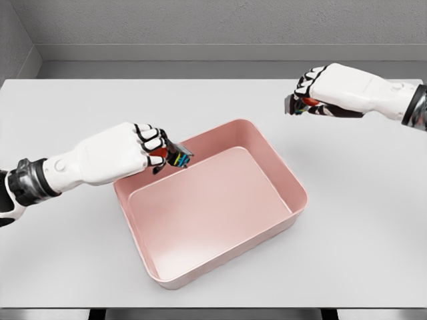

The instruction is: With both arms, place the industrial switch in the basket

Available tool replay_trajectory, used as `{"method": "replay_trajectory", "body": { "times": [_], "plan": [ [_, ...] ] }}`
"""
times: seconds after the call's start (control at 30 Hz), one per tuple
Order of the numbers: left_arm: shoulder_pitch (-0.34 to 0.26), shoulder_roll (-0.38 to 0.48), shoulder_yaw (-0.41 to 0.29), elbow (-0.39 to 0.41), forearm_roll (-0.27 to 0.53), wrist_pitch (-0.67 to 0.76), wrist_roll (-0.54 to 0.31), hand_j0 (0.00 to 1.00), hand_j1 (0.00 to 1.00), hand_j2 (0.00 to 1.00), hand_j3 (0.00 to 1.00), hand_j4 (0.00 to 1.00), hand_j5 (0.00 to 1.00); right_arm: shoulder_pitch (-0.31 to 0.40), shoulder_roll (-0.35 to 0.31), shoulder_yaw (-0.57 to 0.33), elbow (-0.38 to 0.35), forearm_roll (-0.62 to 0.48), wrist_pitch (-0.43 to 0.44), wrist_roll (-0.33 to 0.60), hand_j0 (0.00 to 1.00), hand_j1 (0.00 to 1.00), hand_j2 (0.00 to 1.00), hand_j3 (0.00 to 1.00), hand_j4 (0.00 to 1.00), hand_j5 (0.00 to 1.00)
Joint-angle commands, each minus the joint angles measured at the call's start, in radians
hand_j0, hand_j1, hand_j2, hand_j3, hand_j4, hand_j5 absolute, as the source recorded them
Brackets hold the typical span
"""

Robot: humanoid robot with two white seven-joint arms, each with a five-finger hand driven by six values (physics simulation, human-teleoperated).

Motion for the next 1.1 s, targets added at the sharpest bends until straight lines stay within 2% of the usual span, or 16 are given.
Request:
{"method": "replay_trajectory", "body": {
  "times": [0.0, 0.03, 0.17, 0.27, 0.3, 0.33, 0.4, 0.53, 0.63, 0.7, 0.87, 1.0, 1.07],
  "plan": [
    [0.002, -0.043, -0.029, 0.0, -0.027, -0.002, -0.012, 0.14, 0.14, 0.14, 0.14, 0.14, 0.14, -0.003, 0.021, 0.006, -0.005, -0.004, 0.003, -0.001, 0.47, 0.47, 0.47, 0.47, 0.47, 0.47],
    [-0.002, -0.055, -0.058, 0.0, -0.041, -0.002, -0.012, 0.16, 0.16, 0.16, 0.16, 0.16, 0.16, -0.009, 0.038, 0.008, -0.005, -0.006, 0.003, -0.001, 0.47, 0.47, 0.47, 0.47, 0.47, 0.47],
    [0.0, -0.068, -0.062, 0.0, -0.052, -0.002, -0.014, 0.17, 0.17, 0.17, 0.17, 0.17, 0.17, -0.021, 0.084, 0.034, -0.033, -0.006, 0.003, -0.001, 0.47, 0.47, 0.47, 0.47, 0.47, 0.47],
    [0.002, -0.066, -0.063, 0.0, -0.063, -0.002, -0.04, 0.2, 0.2, 0.2, 0.2, 0.2, 0.2, -0.021, 0.089, 0.049, -0.072, -0.006, 0.0, -0.001, 0.48, 0.48, 0.48, 0.48, 0.48, 0.48],
    [0.002, -0.063, -0.062, 0.0, -0.063, -0.002, -0.047, 0.26, 0.26, 0.26, 0.26, 0.26, 0.26, -0.02, 0.089, 0.059, -0.092, -0.006, 0.0, -0.001, 0.48, 0.48, 0.48, 0.48, 0.48, 0.48],
    [0.003, -0.06, -0.062, 0.002, -0.063, -0.002, -0.067, 0.4, 0.4, 0.4, 0.4, 0.4, 0.4, -0.017, 0.086, 0.062, -0.109, -0.006, -0.005, -0.001, 0.48, 0.48, 0.48, 0.48, 0.48, 0.48],
    [0.009, -0.06, -0.062, 0.002, -0.061, -0.002, -0.083, 0.51, 0.51, 0.51, 0.51, 0.51, 0.51, -0.012, 0.087, 0.063, -0.132, -0.006, -0.006, -0.001, 0.48, 0.48, 0.48, 0.48, 0.48, 0.48],
    [0.014, -0.055, -0.062, 0.002, -0.06, -0.002, -0.084, 0.86, 0.86, 0.86, 0.86, 0.86, 0.86, -0.012, 0.089, 0.099, -0.137, -0.006, -0.009, -0.001, 0.48, 0.48, 0.48, 0.48, 0.48, 0.48],
    [0.014, -0.055, -0.062, 0.002, -0.06, -0.002, -0.084, 0.97, 0.97, 0.97, 0.97, 0.97, 0.97, -0.012, 0.081, 0.108, -0.137, -0.006, -0.065, -0.001, 0.48, 0.48, 0.48, 0.48, 0.48, 0.48],
    [0.014, -0.055, -0.063, 0.0, -0.06, -0.002, -0.084, 1.0, 1.0, 1.0, 1.0, 1.0, 1.0, -0.011, 0.077, 0.108, -0.137, -0.007, -0.065, -0.001, 0.48, 0.48, 0.48, 0.48, 0.48, 0.48],
    [0.009, -0.051, -0.062, 0.001, -0.047, -0.002, -0.081, 1.0, 1.0, 1.0, 1.0, 1.0, 1.0, -0.009, 0.073, 0.111, -0.137, -0.018, -0.065, -0.001, 0.48, 0.48, 0.48, 0.48, 0.48, 0.48],
    [-0.002, 0.061, -0.043, 0.002, 0.071, -0.002, -0.077, 1.0, 1.0, 1.0, 1.0, 1.0, 1.0, -0.012, 0.08, 0.131, -0.137, -0.018, -0.065, -0.001, 0.48, 0.48, 0.48, 0.48, 0.48, 0.48],
    [0.006, 0.104, -0.008, 0.005, 0.114, -0.002, -0.075, 1.0, 1.0, 1.0, 1.0, 1.0, 1.0, -0.017, 0.087, 0.155, -0.137, -0.018, -0.065, -0.001, 0.48, 0.48, 0.48, 0.48, 0.48, 0.48]
  ]
}}
